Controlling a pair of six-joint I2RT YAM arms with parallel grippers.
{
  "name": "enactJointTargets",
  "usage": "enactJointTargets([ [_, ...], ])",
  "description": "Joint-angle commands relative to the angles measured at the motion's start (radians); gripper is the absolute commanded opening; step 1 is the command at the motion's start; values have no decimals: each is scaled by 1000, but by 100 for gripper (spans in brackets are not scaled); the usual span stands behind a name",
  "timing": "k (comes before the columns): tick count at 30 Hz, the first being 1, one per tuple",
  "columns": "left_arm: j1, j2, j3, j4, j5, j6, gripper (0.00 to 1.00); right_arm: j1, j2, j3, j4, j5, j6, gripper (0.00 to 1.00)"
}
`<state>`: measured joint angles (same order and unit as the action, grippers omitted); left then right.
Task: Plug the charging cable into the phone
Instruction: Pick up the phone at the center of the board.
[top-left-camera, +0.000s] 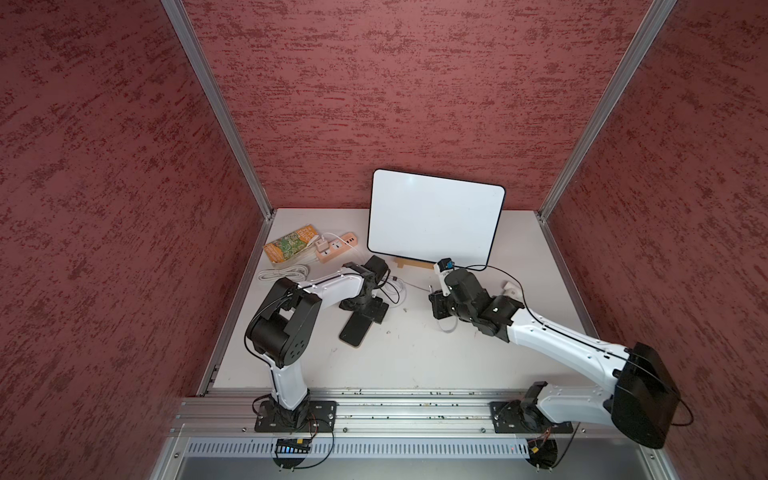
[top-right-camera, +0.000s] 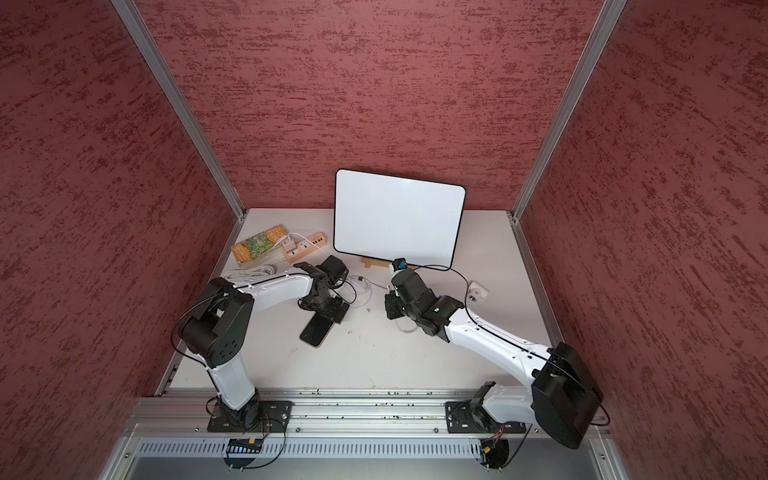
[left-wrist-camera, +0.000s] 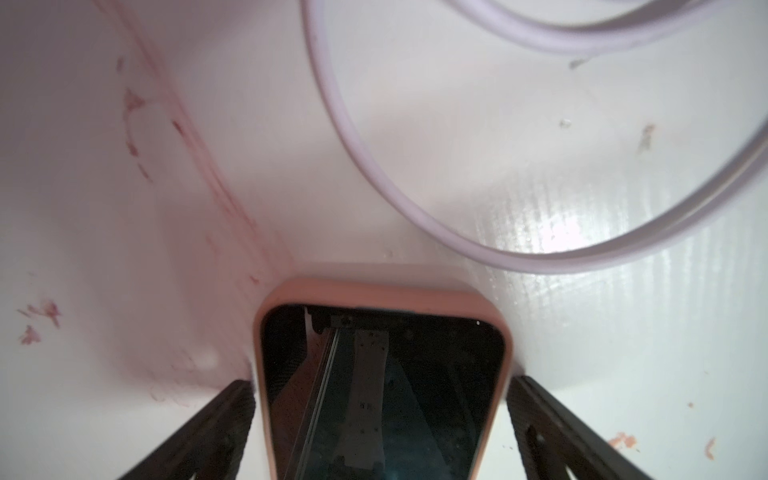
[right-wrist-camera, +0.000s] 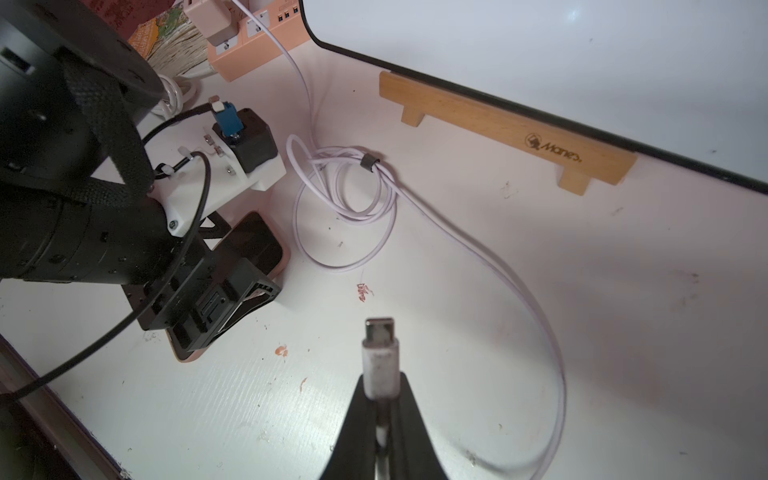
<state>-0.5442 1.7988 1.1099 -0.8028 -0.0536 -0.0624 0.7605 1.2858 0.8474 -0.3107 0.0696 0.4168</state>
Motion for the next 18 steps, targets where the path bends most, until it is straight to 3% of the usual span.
enactJointTargets([
  [1, -10, 10, -52, -26, -26, 53, 100, -12, -11, -5, 23, 6, 19, 0],
  [10, -7, 46, -56, -9, -3, 75, 95, -12, -20, -4, 10, 18, 22, 0],
  [13, -3, 70, -47, -15, 1, 72, 88, -12, -28, -7, 11, 23, 22, 0],
  [18, 6, 108, -27, -32, -4, 60, 68, -13, -42, -12, 6, 39, 19, 0],
])
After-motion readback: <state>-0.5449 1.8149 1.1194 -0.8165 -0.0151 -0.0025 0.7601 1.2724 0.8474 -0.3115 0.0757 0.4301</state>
